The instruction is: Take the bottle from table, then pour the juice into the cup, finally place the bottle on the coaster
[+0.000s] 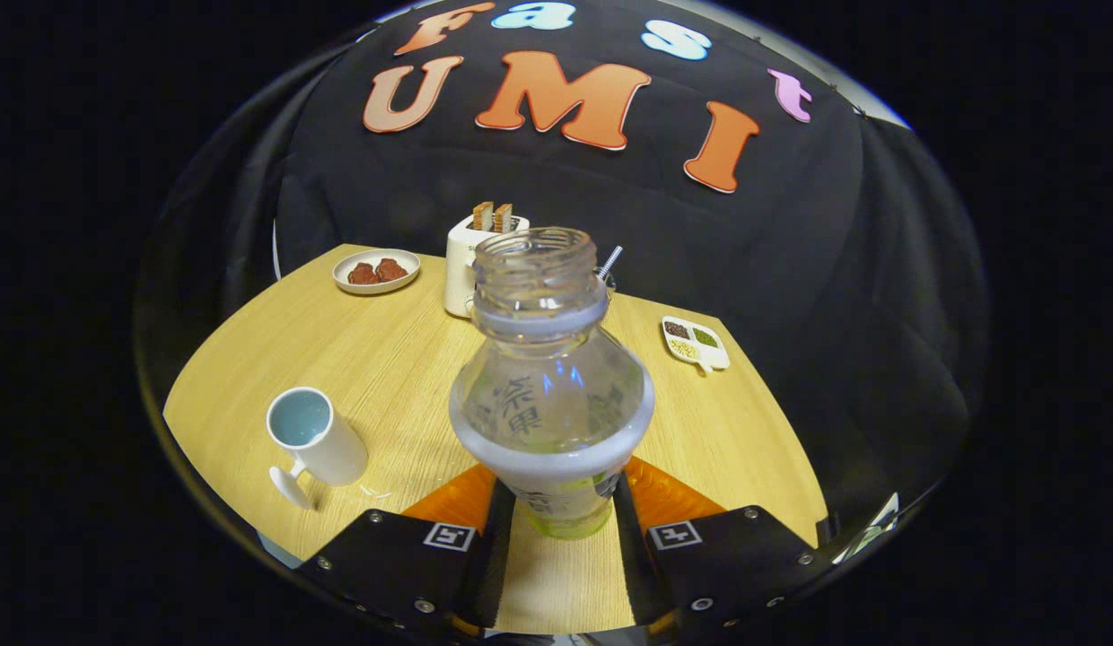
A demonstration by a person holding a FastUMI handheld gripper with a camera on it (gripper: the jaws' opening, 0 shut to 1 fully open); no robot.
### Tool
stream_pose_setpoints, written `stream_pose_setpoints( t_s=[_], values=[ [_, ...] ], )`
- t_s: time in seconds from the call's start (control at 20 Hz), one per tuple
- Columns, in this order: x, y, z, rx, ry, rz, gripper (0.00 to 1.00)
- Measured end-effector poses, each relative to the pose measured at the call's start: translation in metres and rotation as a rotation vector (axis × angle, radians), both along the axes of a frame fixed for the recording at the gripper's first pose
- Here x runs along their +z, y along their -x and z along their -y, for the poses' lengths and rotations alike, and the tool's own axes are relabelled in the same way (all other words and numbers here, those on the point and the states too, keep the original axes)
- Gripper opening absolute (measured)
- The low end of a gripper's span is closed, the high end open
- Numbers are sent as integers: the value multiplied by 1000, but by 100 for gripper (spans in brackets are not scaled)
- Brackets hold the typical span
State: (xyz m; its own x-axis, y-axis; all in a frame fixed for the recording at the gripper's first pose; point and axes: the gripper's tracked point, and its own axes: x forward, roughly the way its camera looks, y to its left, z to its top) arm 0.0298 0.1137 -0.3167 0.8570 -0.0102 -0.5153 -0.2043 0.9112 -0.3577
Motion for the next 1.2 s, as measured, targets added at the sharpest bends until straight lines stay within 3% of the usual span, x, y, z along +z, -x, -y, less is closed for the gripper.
stream_pose_setpoints(
  t_s=[0.7, 1.2],
  values=[
    [-12, -16, -55, 195, 532, 29, 56],
    [-26, -18, -89, 356, 808, 45, 56]
  ],
)
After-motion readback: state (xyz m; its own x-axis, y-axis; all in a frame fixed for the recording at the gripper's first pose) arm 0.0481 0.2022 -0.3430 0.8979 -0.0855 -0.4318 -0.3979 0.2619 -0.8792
